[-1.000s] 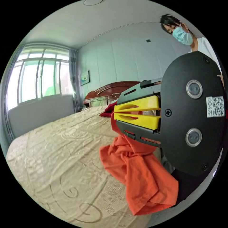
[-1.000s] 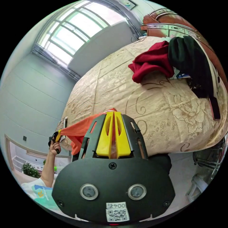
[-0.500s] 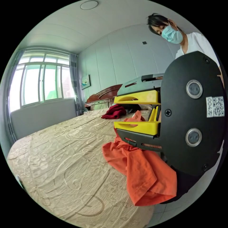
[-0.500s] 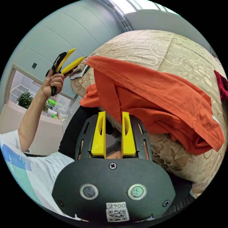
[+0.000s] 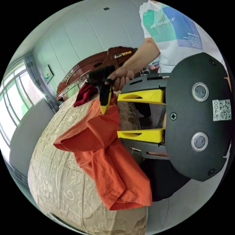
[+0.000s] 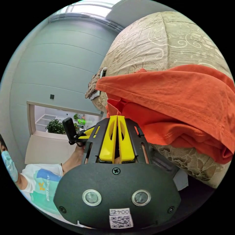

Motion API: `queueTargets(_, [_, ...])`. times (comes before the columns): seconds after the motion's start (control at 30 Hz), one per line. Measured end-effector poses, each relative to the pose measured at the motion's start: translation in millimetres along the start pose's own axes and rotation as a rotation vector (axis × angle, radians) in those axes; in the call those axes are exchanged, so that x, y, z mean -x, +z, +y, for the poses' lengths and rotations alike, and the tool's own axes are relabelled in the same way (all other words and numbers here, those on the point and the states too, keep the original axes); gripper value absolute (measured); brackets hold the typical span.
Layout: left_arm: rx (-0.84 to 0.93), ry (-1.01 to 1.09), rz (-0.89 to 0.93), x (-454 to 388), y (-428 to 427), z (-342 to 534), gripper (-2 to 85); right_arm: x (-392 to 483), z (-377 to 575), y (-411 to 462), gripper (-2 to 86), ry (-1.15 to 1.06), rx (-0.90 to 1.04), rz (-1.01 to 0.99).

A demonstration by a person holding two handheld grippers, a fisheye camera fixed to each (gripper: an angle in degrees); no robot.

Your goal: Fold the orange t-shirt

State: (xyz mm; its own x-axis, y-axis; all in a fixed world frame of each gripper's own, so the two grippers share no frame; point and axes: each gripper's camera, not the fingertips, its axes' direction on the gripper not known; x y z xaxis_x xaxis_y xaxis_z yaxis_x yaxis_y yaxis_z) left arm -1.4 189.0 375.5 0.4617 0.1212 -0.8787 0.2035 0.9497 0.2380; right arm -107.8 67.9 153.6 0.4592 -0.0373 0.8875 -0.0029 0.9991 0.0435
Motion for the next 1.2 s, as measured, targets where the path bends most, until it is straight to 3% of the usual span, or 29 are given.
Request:
queueTargets(0.23, [-0.086,0.33,-0.448,-108,39,34,18.1,46,-2,8,-0.7,-0.099,0.127,0.006])
queueTargets(0.4, [-0.135,0.437,-0.542,-144,46,59,14.3,82,10,6,-0.4,-0.19,0.173,0.02])
queueTargets(0.53, [-0.239,0.536,-0.582,-177,37,84,2.9,100,21,-3,0.7,-0.223,0.13,-0.034])
queueTargets(0.67, [-0.252,0.461,-0.499,-179,22,86,0.9,104,52,-52,7.6,-0.251,-0.12,-0.028])
queueTargets(0.73, [-0.28,0.363,-0.382,-171,3,83,0.4,85,73,-84,9.3,-0.186,-0.249,0.078])
queueTargets(0.8, [-0.318,0.304,-0.292,-167,-12,82,0.2,44,106,-119,10.9,-0.021,-0.382,0.322])
queueTargets(0.97, [-0.346,0.246,-0.182,-169,-24,73,0.1,-2,160,-137,12.3,0.224,-0.483,0.643])
queueTargets(1.2, [-0.343,0.257,-0.148,-202,-15,64,0.0,17,147,-107,13.3,0.153,-0.524,0.899])
